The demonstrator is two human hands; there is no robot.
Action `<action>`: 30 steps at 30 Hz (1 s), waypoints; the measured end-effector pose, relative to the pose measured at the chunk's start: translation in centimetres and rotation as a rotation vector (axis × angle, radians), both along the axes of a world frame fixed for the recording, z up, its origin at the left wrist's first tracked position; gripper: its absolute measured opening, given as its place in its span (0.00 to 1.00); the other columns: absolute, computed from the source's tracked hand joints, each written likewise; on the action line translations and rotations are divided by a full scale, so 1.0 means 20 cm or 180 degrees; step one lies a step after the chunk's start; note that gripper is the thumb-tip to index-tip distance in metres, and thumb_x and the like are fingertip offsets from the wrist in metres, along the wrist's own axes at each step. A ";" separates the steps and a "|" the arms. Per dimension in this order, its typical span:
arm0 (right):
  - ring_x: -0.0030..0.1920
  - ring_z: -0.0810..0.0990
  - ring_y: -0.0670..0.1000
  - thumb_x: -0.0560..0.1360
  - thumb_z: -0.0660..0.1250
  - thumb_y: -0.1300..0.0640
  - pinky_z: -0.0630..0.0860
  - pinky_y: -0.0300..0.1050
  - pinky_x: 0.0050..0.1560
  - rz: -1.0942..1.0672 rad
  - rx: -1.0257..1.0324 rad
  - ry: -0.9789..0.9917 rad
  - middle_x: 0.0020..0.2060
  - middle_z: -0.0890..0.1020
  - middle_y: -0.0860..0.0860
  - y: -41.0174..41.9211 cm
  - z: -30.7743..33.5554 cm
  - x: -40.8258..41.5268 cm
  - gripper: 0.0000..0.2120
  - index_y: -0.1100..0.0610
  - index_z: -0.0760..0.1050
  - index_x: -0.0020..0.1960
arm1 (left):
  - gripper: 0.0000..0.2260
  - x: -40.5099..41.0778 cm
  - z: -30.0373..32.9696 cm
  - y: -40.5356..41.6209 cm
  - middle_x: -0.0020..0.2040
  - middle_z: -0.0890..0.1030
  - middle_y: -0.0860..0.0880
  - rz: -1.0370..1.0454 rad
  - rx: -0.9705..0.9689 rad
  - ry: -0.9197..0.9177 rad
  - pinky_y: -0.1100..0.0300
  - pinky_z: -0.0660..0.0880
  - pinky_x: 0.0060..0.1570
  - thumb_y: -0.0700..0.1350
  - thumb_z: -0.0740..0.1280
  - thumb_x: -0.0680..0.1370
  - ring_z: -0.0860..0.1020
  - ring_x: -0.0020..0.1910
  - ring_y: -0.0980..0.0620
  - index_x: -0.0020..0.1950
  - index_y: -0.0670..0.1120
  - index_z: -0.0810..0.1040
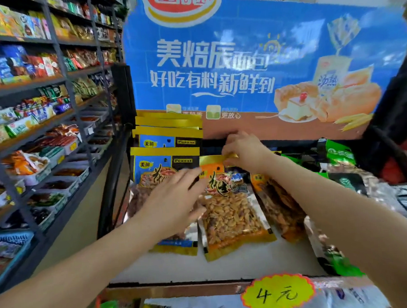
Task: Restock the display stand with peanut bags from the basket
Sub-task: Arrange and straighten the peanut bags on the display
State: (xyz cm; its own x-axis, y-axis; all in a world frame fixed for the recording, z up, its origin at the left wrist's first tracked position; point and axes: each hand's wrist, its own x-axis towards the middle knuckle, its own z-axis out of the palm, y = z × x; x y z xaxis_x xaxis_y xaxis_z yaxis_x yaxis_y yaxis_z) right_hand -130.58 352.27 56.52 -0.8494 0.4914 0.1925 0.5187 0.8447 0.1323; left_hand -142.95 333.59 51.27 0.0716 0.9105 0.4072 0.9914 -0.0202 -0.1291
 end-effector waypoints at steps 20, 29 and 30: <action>0.55 0.77 0.59 0.77 0.63 0.56 0.72 0.48 0.55 0.0429 -0.0333 0.0125 0.55 0.81 0.58 0.26 0.05 0.19 0.12 0.61 0.76 0.58 | 0.09 0.10 0.18 0.28 0.48 0.81 0.50 -0.0319 -0.0371 -0.0747 0.53 0.76 0.44 0.46 0.63 0.78 0.78 0.46 0.51 0.53 0.47 0.80; 0.48 0.74 0.54 0.76 0.64 0.51 0.72 0.52 0.48 0.0490 -0.0189 0.0512 0.41 0.75 0.50 0.17 0.21 0.16 0.10 0.58 0.76 0.46 | 0.10 0.09 0.20 0.25 0.40 0.82 0.51 -0.0569 0.0402 -0.0417 0.58 0.78 0.28 0.50 0.66 0.73 0.80 0.37 0.51 0.47 0.46 0.81; 0.48 0.74 0.55 0.76 0.64 0.52 0.73 0.53 0.47 0.0547 -0.0124 0.0657 0.40 0.75 0.51 0.16 0.25 0.15 0.10 0.59 0.76 0.46 | 0.08 0.09 0.22 0.26 0.41 0.82 0.49 -0.0516 0.0529 -0.0412 0.57 0.78 0.33 0.48 0.70 0.71 0.80 0.39 0.48 0.45 0.45 0.81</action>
State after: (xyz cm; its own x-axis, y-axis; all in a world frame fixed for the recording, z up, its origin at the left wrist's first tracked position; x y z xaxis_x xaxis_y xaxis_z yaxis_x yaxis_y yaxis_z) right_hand -127.67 355.50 61.60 -0.8658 0.3537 0.3539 0.3797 0.9251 0.0044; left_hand -141.06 338.86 55.60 0.1485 0.8114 0.5653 0.9855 -0.1691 -0.0161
